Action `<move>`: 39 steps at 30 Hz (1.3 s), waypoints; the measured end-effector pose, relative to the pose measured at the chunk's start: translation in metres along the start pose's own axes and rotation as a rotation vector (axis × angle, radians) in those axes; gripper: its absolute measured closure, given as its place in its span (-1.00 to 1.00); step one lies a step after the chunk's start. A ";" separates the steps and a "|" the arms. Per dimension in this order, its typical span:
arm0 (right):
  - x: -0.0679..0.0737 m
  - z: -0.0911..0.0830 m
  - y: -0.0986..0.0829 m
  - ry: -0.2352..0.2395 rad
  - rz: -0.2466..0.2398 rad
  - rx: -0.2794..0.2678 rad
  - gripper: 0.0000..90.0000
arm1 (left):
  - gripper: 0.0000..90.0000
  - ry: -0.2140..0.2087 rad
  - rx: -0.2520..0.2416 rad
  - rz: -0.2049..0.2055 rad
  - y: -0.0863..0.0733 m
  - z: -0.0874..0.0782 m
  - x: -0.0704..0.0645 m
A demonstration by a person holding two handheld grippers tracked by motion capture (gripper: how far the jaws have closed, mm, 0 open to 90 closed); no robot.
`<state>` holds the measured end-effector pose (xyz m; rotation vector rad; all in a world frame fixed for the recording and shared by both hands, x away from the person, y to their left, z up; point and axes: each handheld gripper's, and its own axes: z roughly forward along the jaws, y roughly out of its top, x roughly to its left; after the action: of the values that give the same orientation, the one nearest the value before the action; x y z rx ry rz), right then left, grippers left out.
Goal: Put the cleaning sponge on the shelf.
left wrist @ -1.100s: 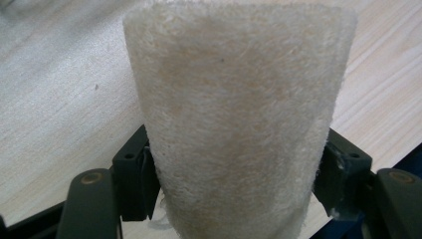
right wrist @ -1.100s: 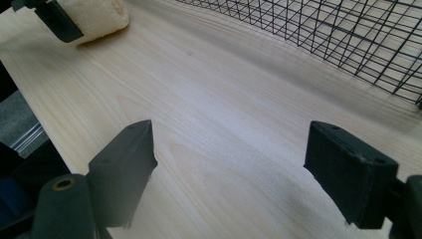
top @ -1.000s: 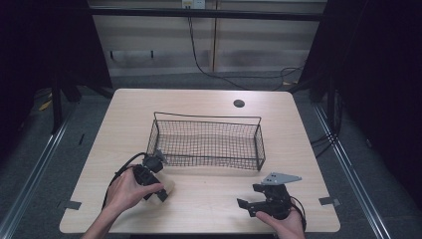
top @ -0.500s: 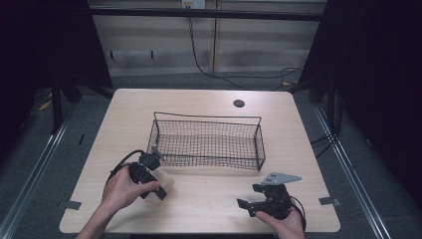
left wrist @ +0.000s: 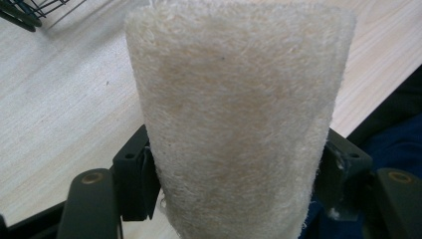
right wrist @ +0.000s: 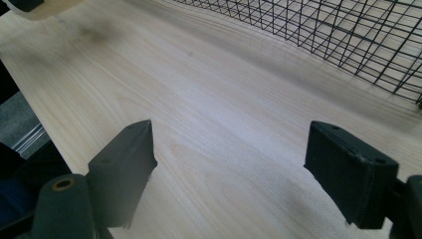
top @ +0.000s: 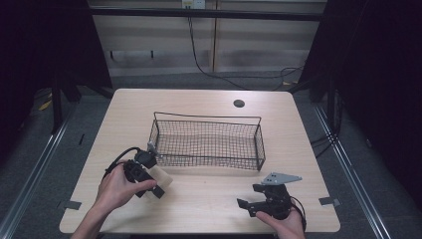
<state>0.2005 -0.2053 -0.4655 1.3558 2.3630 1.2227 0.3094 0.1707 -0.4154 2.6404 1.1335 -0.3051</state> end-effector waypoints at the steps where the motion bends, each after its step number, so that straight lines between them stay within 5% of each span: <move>1: 0.000 0.000 0.000 0.001 0.000 0.000 -0.57 | -0.31 0.000 0.000 0.000 0.000 0.000 0.000; 39: -0.001 0.000 0.000 -0.005 0.002 -0.004 -0.57 | -0.31 -0.044 -0.036 0.048 0.014 -0.060 -0.002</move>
<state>0.2010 -0.2065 -0.4655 1.3584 2.3553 1.2219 0.3238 0.1783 -0.3559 2.6121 1.0510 -0.3284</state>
